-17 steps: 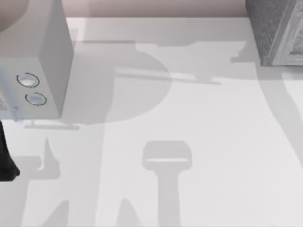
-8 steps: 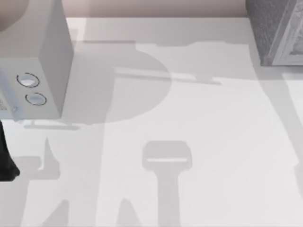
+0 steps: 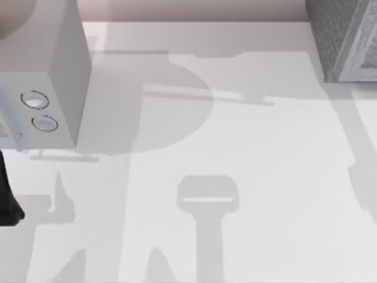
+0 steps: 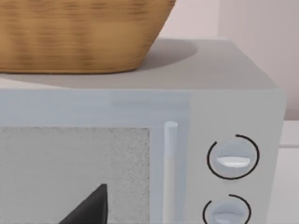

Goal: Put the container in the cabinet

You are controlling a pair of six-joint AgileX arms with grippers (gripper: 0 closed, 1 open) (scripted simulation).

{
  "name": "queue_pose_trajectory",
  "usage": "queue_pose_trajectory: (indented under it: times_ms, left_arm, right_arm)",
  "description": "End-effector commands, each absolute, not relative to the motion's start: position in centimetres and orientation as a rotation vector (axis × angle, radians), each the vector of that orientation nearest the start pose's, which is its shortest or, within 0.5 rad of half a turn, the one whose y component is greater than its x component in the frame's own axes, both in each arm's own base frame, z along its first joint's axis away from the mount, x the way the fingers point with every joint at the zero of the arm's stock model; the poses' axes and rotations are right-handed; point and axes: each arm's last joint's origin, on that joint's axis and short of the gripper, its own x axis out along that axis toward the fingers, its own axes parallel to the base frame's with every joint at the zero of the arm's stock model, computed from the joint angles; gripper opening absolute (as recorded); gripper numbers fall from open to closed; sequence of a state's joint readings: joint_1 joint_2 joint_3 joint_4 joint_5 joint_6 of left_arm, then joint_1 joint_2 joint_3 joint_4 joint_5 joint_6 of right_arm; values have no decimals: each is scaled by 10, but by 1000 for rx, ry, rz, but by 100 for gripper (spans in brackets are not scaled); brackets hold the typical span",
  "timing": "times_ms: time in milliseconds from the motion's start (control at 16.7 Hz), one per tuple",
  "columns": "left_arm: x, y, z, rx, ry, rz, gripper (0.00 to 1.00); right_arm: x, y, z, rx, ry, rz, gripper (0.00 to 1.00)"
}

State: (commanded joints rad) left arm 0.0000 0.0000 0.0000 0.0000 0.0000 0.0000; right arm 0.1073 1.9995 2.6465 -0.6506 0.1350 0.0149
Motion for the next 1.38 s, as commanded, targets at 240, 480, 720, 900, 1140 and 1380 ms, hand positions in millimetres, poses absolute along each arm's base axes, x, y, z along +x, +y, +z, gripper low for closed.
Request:
queue_pose_trajectory:
  times_ms: [240, 480, 720, 900, 1140, 1380]
  left_arm:
    - [106, -1, 160, 0, 0, 0, 100]
    - [106, -1, 160, 0, 0, 0, 100]
    - [106, -1, 160, 0, 0, 0, 100]
    - [106, -1, 160, 0, 0, 0, 100]
    - [106, -1, 160, 0, 0, 0, 100]
    - [106, -1, 160, 0, 0, 0, 100]
  right_arm:
    - [405, 45, 530, 4, 0, -1, 0]
    - [406, 45, 530, 4, 0, -1, 0]
    - [406, 45, 530, 4, 0, -1, 30]
    - [406, 45, 530, 4, 0, -1, 53]
    - [406, 45, 530, 4, 0, -1, 83]
    - [406, 45, 530, 4, 0, -1, 100]
